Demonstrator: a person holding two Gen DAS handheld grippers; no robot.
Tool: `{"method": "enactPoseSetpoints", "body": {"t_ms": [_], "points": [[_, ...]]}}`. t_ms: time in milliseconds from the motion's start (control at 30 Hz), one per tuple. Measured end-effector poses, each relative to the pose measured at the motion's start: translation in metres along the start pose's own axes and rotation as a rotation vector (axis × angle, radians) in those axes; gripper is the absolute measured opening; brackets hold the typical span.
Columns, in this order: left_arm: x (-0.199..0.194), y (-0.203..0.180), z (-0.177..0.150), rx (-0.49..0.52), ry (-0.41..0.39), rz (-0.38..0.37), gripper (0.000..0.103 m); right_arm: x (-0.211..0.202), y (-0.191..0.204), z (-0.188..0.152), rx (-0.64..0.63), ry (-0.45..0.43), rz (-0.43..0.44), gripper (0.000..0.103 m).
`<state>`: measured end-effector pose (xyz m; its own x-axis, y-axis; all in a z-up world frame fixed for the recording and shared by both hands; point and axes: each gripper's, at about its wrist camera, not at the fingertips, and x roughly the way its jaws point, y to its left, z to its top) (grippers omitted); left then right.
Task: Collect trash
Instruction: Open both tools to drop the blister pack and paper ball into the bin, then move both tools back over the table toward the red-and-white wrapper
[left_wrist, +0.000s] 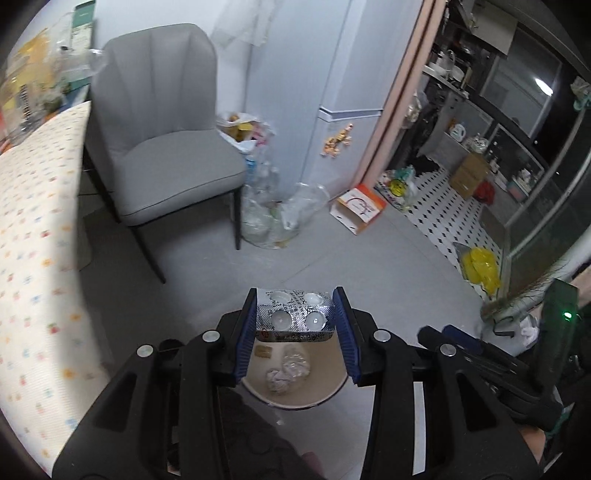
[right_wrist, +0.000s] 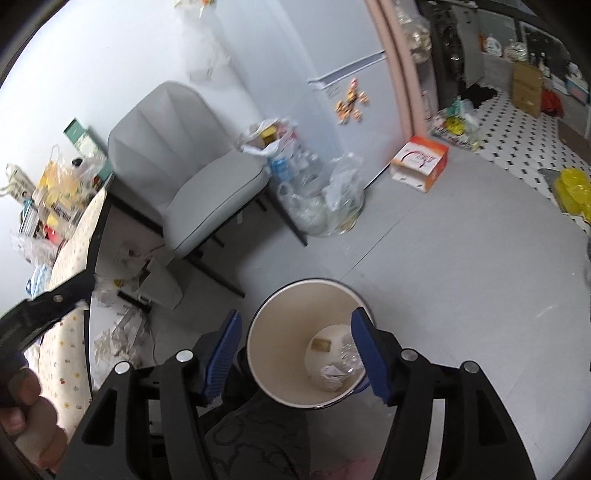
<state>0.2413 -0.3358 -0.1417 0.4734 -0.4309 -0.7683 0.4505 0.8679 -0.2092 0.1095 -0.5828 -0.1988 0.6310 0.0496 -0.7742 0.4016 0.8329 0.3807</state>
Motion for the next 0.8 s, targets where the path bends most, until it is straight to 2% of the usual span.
{"method": "enactPoseSetpoints", "body": {"t_ms": [33,67,167,367,467,800], "points": [[0.004,-0.003,0.002,-0.006,-0.008,-0.022,0.073,-0.005,-0.004,0.002,0.008,-0.008,-0.004,0.062],[0.005,-0.006,0.004,-0.007,-0.022,-0.032,0.089,-0.008,-0.007,0.002,0.014,-0.012,-0.006,0.062],[-0.002,-0.008,0.009,-0.008,-0.067,-0.021,0.097,-0.014,-0.011,0.003,0.019,-0.019,-0.010,0.063],[-0.028,0.010,0.008,-0.049,-0.101,0.014,0.097,-0.015,0.004,0.003,0.005,-0.023,0.010,0.068],[-0.043,0.028,0.003,-0.090,-0.118,0.037,0.097,-0.015,0.022,0.002,-0.021,-0.033,0.032,0.079],[-0.115,0.091,-0.018,-0.205,-0.211,0.112,0.097,-0.032,0.087,-0.003,-0.118,-0.053,0.083,0.089]]}}
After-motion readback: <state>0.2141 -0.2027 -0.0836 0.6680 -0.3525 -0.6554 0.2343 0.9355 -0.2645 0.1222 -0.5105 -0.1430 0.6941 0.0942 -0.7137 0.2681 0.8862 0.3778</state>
